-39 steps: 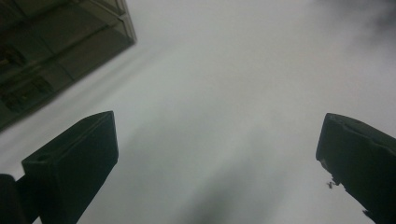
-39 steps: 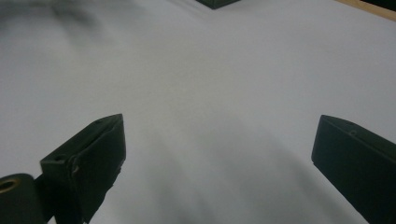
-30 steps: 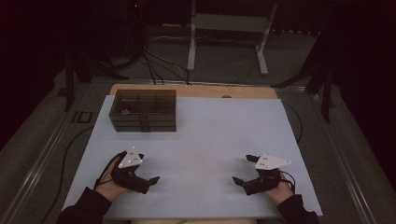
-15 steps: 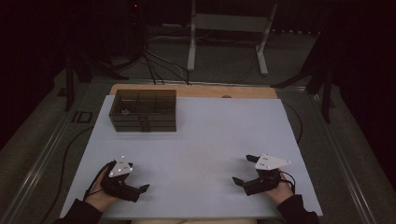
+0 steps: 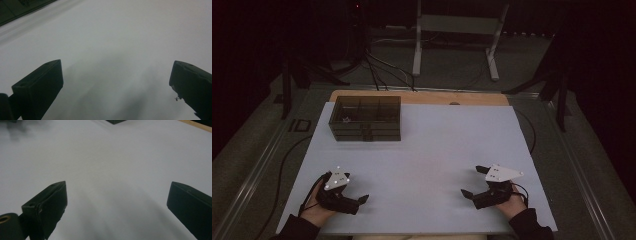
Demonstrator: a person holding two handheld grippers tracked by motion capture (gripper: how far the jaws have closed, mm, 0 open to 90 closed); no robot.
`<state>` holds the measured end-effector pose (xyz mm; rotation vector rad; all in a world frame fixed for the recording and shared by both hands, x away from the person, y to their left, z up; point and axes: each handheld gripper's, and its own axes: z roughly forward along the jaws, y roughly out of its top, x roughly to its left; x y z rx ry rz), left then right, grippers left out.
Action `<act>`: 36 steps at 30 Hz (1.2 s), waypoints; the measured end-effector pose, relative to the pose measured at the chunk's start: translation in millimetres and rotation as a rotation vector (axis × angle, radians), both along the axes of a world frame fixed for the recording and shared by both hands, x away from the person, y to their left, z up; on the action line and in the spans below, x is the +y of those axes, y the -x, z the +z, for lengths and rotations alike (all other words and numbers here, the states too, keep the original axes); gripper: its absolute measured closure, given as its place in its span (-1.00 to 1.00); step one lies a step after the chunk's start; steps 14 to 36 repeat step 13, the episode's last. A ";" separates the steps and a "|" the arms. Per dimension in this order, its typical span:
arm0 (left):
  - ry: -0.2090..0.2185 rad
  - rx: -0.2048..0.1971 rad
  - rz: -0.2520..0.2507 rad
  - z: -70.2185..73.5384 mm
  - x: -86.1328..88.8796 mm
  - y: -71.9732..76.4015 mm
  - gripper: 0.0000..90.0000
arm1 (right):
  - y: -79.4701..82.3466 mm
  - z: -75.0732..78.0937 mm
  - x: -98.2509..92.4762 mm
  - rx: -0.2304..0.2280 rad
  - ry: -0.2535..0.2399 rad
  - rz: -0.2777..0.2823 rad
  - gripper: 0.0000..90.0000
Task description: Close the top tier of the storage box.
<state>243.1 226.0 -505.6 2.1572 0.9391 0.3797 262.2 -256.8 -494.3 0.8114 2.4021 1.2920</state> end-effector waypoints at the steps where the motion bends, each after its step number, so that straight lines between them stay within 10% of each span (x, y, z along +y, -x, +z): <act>1: 0.006 0.005 0.002 -0.2 0.1 -0.3 -1.00 | 0.0 -0.1 0.0 0.001 -0.002 0.000 -0.93; 36: 0.012 -0.010 0.013 0.9 0.3 -0.8 -1.00 | -0.6 -0.5 -0.6 0.002 -0.002 0.000 -0.94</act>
